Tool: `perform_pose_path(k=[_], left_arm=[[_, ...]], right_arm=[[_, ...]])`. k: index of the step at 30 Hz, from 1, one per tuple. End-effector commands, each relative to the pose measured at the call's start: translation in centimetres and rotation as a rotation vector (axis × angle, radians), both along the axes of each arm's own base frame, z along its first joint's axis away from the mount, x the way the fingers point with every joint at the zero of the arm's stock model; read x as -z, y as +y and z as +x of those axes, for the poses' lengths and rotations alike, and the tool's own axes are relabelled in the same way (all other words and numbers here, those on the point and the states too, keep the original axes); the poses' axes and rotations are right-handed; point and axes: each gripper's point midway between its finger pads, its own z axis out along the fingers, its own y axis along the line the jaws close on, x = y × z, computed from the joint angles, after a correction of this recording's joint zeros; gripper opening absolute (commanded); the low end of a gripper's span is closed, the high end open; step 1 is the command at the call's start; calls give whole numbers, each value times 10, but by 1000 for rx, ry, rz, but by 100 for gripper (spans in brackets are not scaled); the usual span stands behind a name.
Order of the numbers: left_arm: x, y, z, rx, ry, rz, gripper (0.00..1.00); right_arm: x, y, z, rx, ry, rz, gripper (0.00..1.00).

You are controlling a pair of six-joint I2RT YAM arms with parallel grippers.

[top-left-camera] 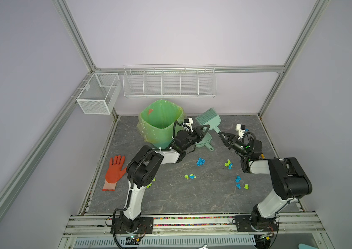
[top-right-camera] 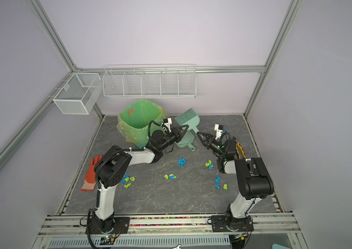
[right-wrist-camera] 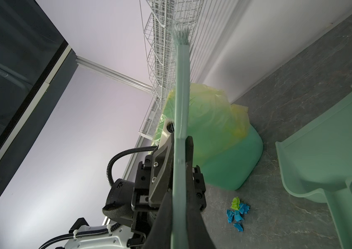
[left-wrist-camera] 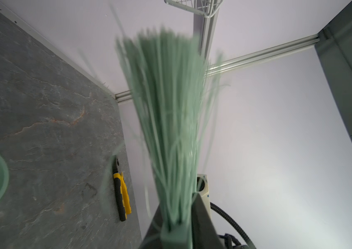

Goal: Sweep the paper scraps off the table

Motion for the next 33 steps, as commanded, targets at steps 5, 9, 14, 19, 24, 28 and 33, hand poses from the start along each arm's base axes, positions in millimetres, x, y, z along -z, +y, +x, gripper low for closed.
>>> perform_pose_path(k=[5,9,14,19,24,28,33], left_arm=[[-16,7,-18,-19,-56,87,53],[-20,0,-33,17,-69,146,67],[-20,-2,-54,62,-114,256,79],[-15,6,-71,81,-112,357,96],[0,28,-76,8,-61,563,99],[7,45,-83,-49,-26,737,99],[8,45,-92,-42,-40,877,99]], right_arm=[[-3,-23,8,41,11,3,7],[6,-28,8,56,48,-38,7],[18,-43,4,105,116,-127,7],[25,-58,-8,171,187,-344,7],[13,-71,-26,212,217,-516,7],[8,-93,-44,283,277,-712,7],[4,-126,-66,400,390,-878,7]])
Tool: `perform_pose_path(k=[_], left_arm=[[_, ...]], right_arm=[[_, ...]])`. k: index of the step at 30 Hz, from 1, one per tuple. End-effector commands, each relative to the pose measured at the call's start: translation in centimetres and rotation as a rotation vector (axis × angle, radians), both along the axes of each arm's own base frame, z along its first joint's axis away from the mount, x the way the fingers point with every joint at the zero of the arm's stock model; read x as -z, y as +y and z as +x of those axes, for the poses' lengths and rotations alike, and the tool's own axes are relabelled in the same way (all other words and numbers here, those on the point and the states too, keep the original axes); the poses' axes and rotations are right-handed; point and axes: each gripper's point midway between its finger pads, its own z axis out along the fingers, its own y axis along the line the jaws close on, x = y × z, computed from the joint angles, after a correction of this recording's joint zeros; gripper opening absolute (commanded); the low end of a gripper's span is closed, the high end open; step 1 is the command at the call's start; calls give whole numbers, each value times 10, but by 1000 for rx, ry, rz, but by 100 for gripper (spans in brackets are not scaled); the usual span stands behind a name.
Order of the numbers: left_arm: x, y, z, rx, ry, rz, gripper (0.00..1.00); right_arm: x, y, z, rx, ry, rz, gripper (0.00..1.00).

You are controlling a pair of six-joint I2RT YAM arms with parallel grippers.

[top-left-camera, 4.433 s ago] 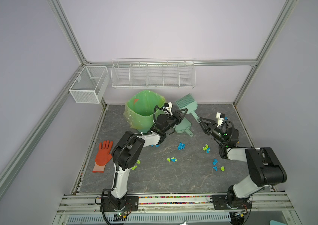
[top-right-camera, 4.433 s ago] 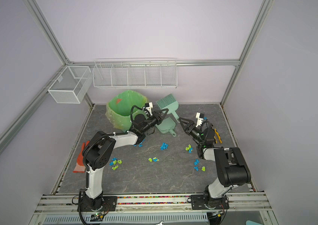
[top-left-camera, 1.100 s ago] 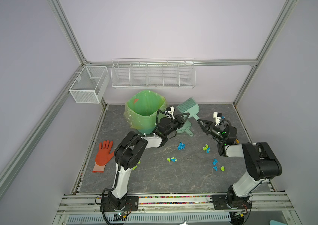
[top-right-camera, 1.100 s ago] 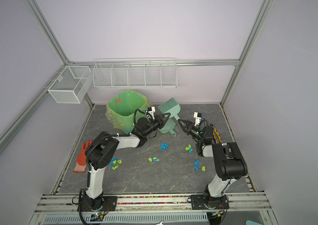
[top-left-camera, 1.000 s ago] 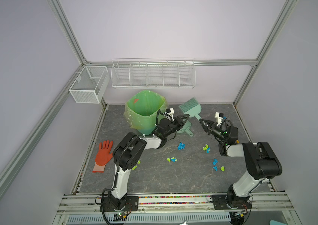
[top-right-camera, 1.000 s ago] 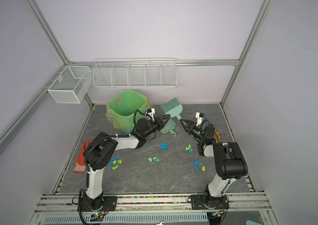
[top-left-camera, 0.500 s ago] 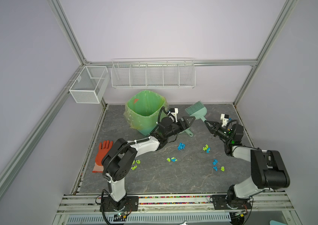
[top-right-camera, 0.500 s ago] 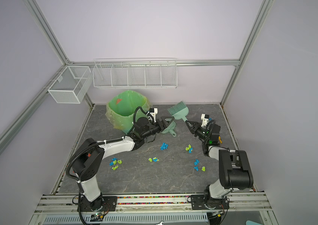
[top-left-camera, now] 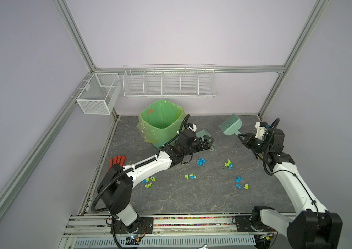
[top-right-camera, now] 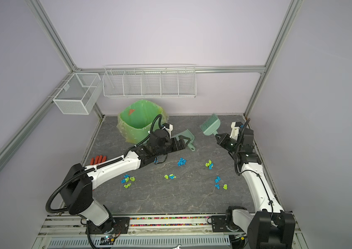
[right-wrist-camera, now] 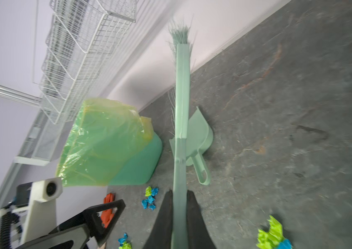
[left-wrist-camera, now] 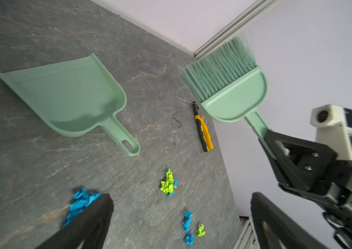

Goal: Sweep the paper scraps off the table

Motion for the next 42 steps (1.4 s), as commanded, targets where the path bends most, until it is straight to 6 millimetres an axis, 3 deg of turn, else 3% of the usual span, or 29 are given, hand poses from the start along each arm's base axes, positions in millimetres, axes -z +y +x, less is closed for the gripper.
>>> perform_pose_path(k=[1,8,13,17,24,42], left_arm=[[8,12,-5,-21,-10,192,99],[21,18,-2,-102,36,315,99],[32,10,2,-134,79,369,99],[42,-7,-2,-104,135,406,99],[55,-24,2,-129,155,478,99],[99,-59,33,-143,225,529,97]], right_arm=[[25,-30,-30,86,165,-195,7],[19,-45,-50,129,169,-296,7],[9,-55,-60,173,149,-343,7],[1,-47,-59,143,149,-307,7],[6,-47,-62,126,179,-320,7],[-12,-38,-72,78,134,-313,7]])
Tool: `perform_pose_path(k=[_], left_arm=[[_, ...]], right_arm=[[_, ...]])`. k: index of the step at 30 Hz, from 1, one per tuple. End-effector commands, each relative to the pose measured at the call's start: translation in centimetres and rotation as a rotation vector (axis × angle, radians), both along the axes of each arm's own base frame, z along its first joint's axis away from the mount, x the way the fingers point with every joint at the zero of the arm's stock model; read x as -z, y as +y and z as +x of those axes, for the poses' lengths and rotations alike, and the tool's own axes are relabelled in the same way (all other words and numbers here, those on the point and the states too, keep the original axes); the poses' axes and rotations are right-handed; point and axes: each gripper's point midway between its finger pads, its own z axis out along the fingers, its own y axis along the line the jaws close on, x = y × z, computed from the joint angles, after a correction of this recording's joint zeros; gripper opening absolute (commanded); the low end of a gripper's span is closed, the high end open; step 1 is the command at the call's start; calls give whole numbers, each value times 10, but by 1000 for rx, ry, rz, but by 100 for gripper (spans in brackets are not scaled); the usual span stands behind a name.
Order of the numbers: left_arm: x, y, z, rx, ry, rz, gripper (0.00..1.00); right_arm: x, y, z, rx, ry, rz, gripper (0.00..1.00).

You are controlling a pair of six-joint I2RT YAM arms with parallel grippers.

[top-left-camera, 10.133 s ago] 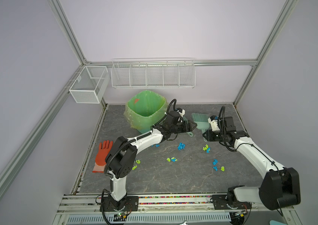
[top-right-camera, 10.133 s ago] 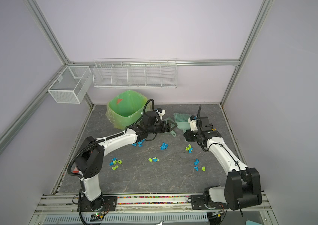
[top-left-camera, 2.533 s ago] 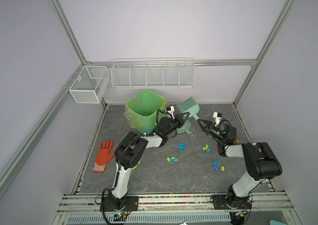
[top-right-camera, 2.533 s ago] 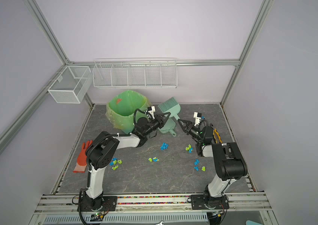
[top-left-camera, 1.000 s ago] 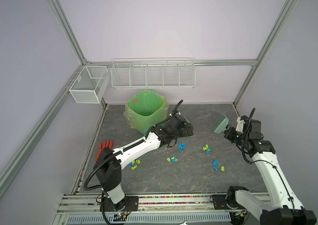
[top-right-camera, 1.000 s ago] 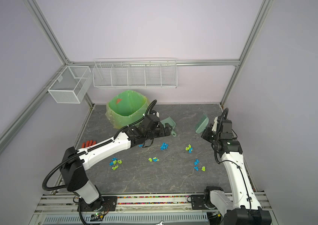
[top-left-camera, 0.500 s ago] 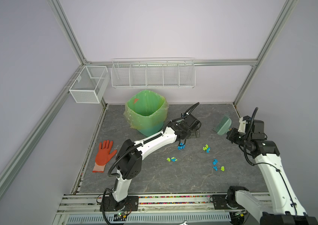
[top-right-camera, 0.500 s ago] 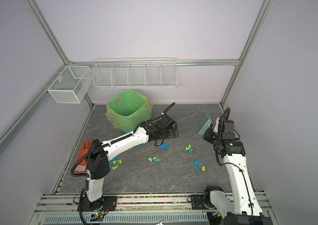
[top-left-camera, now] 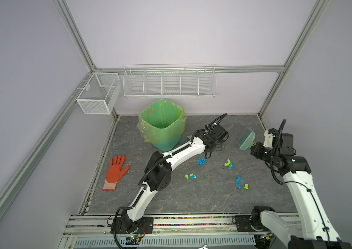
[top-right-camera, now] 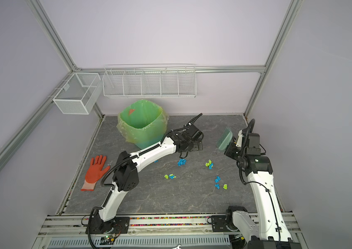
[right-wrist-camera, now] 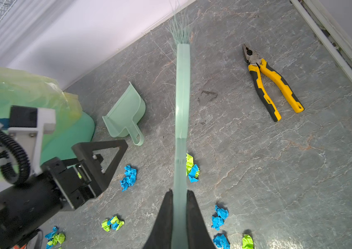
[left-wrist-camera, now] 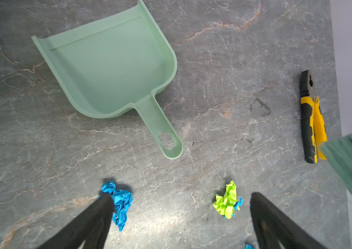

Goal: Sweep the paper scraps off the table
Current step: 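Reach the left gripper down to the mint dustpan handle while the right holds the brush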

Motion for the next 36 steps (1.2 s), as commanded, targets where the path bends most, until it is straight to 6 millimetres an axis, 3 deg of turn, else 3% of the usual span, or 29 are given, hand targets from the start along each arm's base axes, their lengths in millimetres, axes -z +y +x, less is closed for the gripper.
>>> perform_pose_path(k=[1,12,36], left_arm=[[8,5,5,-25,31,16,96],[37,1,22,-49,87,-26,94],[69,-6,39,-67,105,-42,94]], right_arm=[[-16,1,-6,-25,-41,-14,7],[-20,1,-13,-36,-54,-35,7],[-15,-7,-23,-21,-40,-88,7]])
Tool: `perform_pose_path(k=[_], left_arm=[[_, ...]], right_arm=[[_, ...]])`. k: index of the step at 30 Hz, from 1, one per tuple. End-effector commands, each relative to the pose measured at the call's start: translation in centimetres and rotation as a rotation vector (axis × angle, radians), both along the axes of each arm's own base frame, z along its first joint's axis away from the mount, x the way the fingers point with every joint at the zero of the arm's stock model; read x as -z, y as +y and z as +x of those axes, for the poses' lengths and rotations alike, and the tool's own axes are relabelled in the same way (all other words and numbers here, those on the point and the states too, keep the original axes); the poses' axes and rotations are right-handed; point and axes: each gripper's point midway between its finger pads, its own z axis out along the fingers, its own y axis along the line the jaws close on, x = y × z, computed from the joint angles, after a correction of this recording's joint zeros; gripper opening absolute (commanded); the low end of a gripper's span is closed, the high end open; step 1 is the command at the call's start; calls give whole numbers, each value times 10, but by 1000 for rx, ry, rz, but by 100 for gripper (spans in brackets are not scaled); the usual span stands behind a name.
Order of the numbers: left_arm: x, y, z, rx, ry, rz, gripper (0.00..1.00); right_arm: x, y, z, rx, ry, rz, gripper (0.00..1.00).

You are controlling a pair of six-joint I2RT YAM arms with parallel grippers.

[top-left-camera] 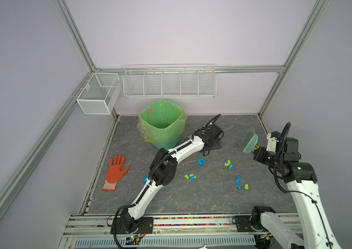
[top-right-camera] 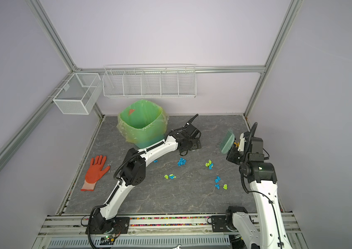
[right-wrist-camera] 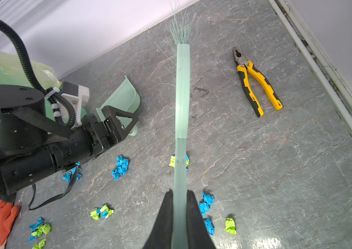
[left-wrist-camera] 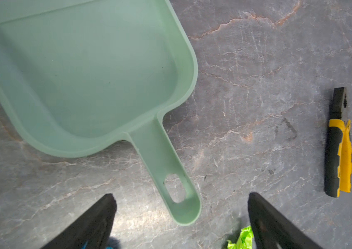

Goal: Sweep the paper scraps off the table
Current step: 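Reach the left gripper down to the mint dustpan handle while the right holds the brush, then close the left gripper on the dustpan handle end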

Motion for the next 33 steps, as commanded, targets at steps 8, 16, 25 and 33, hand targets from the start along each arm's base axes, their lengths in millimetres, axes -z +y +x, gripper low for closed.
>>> perform_pose_path(k=[8,16,25,33], left_arm=[[28,6,2,-33,30,47,78],[35,21,-2,-23,27,100,64],[33,52,-6,-18,-5,204,53],[24,97,-8,-19,-34,355,47]], right_arm=[[-5,-1,1,-6,-32,-13,7],[-4,-1,2,-6,-33,-17,7],[-5,3,4,-13,-43,13,7],[-3,7,7,-24,-40,41,7]])
